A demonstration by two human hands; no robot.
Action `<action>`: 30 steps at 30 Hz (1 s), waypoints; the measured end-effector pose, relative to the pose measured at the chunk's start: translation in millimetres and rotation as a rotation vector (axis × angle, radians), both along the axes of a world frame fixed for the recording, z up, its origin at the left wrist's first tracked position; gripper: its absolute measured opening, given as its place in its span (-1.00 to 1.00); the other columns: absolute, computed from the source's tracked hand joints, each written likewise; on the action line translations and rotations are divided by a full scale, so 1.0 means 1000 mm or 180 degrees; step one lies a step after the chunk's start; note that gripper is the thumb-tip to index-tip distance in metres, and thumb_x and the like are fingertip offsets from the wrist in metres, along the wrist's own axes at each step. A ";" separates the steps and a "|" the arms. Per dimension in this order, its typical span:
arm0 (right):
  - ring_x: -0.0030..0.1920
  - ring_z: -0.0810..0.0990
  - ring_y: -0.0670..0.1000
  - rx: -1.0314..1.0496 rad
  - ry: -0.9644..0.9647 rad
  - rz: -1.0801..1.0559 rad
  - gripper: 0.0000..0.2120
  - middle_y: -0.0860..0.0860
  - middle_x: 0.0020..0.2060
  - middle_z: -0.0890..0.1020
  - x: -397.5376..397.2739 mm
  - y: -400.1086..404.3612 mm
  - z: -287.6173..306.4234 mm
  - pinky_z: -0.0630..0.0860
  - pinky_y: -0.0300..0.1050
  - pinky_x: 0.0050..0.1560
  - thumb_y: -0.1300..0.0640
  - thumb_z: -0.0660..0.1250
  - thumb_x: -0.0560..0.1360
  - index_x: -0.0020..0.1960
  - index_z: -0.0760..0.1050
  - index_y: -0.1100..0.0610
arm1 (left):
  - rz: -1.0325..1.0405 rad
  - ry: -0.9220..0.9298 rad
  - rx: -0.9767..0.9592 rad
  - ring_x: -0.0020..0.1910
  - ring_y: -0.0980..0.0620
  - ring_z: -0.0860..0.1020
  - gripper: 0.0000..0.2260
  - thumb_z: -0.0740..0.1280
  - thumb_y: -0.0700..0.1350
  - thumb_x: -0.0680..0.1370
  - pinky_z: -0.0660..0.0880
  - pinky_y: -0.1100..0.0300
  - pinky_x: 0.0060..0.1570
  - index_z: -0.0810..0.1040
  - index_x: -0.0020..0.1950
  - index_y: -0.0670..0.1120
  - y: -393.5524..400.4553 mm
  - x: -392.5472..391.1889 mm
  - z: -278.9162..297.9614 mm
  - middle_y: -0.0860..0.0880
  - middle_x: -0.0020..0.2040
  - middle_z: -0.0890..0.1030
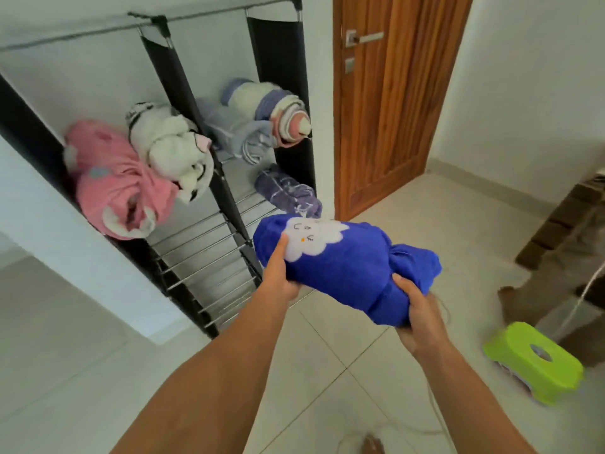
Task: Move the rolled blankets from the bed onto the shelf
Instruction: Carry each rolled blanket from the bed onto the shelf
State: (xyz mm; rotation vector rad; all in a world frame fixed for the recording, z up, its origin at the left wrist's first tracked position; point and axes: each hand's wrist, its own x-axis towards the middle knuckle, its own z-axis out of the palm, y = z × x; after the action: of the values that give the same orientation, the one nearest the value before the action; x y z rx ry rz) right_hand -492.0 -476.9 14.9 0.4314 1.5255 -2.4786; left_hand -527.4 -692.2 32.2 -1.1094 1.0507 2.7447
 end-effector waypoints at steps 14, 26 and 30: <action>-0.06 0.65 0.03 0.1177 -0.0590 0.0918 -0.86 0.00 -0.09 0.68 -0.150 -0.062 -0.059 0.54 -0.09 -0.22 0.12 0.39 0.47 0.00 0.53 -0.02 | 0.0008 -0.0689 -0.0758 0.12 -0.19 0.56 -0.50 0.47 -0.09 0.43 0.50 -0.14 0.20 0.45 0.33 -0.14 -0.070 -0.178 -0.067 -0.13 0.24 0.57; 0.04 0.54 0.01 0.0957 -0.1101 0.1441 -0.67 -0.02 0.07 0.56 -0.272 -0.211 -0.118 0.47 -0.12 -0.04 0.04 0.37 0.50 0.20 0.37 0.06 | 0.0159 -0.1125 -0.2294 0.38 -0.15 0.43 -0.51 0.30 -0.16 0.57 0.41 0.14 0.20 0.28 0.46 -0.24 -0.185 -0.309 -0.089 -0.17 0.44 0.40; 0.21 0.51 0.14 0.0996 -0.1318 0.1577 -0.63 0.08 0.23 0.53 -0.297 -0.252 -0.137 0.46 0.12 0.26 0.01 0.34 0.51 0.24 0.34 0.09 | -0.0626 -0.1366 -0.2461 0.42 -0.18 0.37 -0.54 0.22 -0.17 0.61 0.39 0.06 0.27 0.24 0.48 -0.25 -0.207 -0.324 -0.094 -0.17 0.45 0.37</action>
State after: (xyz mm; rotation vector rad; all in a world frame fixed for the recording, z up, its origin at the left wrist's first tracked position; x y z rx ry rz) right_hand -789.2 -729.1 -122.0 0.5022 1.6011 -1.6665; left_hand -851.3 -899.4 -61.9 -1.4482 2.0487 1.8217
